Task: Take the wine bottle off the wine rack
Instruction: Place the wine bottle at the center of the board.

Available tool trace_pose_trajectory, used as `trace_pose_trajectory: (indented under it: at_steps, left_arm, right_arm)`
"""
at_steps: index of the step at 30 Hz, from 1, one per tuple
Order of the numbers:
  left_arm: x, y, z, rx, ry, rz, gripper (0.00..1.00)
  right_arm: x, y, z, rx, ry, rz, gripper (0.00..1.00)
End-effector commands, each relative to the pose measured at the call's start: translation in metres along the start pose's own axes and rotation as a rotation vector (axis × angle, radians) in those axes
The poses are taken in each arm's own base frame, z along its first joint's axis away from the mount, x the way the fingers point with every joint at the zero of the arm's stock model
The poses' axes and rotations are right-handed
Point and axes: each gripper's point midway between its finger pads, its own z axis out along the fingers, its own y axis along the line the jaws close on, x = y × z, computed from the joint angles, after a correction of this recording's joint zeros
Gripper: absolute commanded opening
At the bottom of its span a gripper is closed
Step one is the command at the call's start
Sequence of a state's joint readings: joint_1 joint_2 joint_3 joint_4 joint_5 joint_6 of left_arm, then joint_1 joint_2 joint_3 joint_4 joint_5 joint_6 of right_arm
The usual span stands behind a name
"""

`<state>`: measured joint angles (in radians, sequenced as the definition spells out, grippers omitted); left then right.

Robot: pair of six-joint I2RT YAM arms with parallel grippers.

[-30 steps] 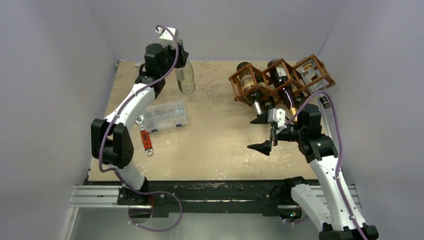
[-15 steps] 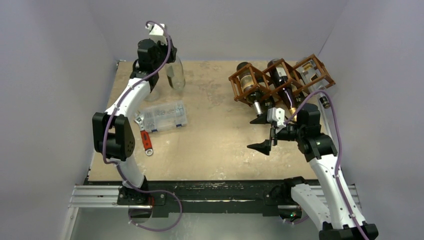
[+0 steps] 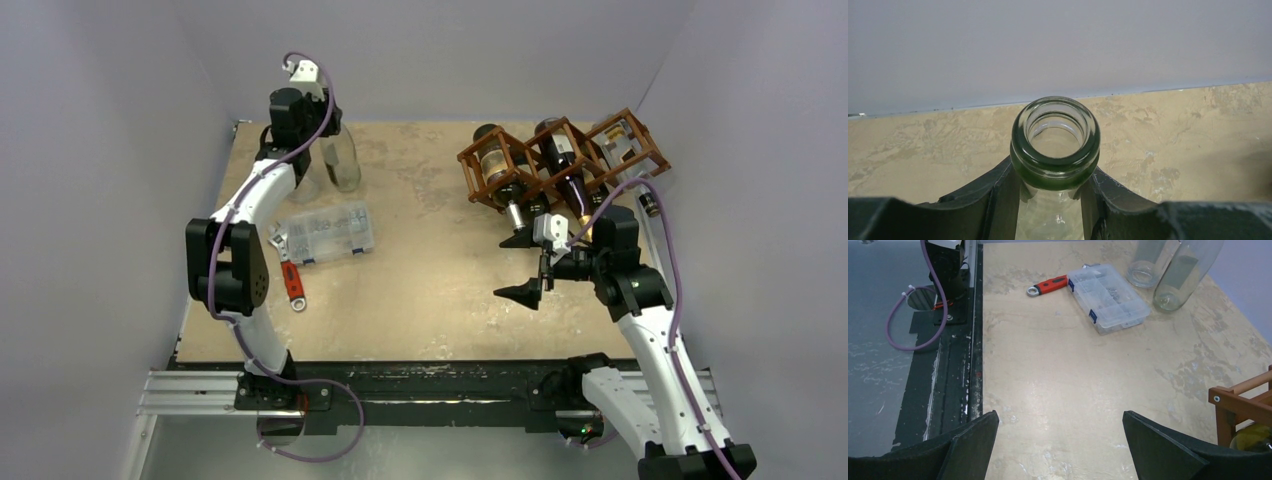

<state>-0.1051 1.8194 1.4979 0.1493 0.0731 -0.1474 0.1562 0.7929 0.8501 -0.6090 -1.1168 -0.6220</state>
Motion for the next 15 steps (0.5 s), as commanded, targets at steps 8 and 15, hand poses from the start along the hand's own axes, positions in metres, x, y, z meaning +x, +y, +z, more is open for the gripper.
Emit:
trace_pose_trajectory:
  at_steps: [8,15]
  left_arm:
    - [-0.070,-0.005,-0.009,0.023,-0.249,0.028,0.05]
    - [-0.061,-0.003,-0.011,0.015,-0.231,0.015,0.35]
  right_arm:
    - [0.001,-0.003,0.001,0.003,0.001,-0.012,0.99]
    - [0.001,-0.003,0.001,0.005,0.001,-0.012,0.99]
